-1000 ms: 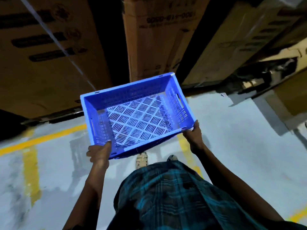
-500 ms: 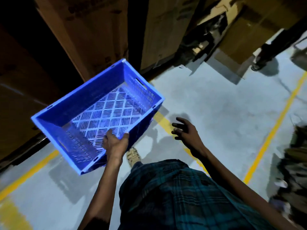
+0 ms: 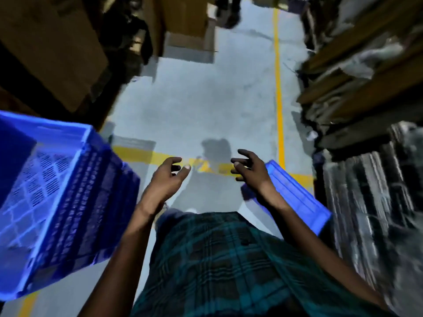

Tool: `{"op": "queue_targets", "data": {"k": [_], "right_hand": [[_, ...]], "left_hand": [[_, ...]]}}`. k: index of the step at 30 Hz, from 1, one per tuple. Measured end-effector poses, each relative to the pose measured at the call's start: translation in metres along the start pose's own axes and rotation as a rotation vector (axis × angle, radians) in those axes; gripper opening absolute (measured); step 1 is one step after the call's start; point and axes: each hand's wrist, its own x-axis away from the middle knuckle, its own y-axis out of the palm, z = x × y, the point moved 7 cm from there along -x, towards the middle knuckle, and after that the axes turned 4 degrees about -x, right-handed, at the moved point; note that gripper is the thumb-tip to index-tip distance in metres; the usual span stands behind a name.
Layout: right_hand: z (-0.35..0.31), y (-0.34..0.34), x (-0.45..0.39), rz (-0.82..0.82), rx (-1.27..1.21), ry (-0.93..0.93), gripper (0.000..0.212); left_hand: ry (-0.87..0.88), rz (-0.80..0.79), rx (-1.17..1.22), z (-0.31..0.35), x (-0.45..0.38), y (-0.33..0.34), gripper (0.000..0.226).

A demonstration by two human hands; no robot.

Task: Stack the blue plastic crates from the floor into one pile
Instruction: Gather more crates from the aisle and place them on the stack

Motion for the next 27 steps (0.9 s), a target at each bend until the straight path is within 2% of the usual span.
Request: {"op": "queue_targets", "data": {"k": [4,9,14,17,22,25,27], "right_hand": [[0.035,-0.1,0.027,0.285,-0.173,0.045,0.035],[0.094,-0.19,0.056,0.6,-0.308,0.159,0.035],[0.141,-0.253,0.073,0.815,-0.392,0.262,0.034],[0.164,-0.286,0.073,0.95,-0.462,0.318,0.032],[0.185,-0.323,0.059,1.054,-0.522,0.445,0.033],[0.199,-0.35,0.031,1.046,-0.5,0.494,0.033],[0.215,-0.364,0.009,1.019,-0.475,0.532,0.03]], "left_hand": [[0.118,-0.275,-0.136,0.054,-0.001,0.099,0.045],[0.24,-0.583,-0.334,0.113,-0.016,0.21,0.047],[0.32,-0.784,-0.52,0.159,-0.051,0.308,0.05],[0.377,-0.842,-0.591,0.184,-0.077,0.366,0.046],[0.43,-0.93,-0.715,0.208,-0.106,0.449,0.038],[0.45,-0.996,-0.794,0.209,-0.129,0.495,0.029],[0.441,-1.005,-0.868,0.207,-0.146,0.521,0.035]]}}
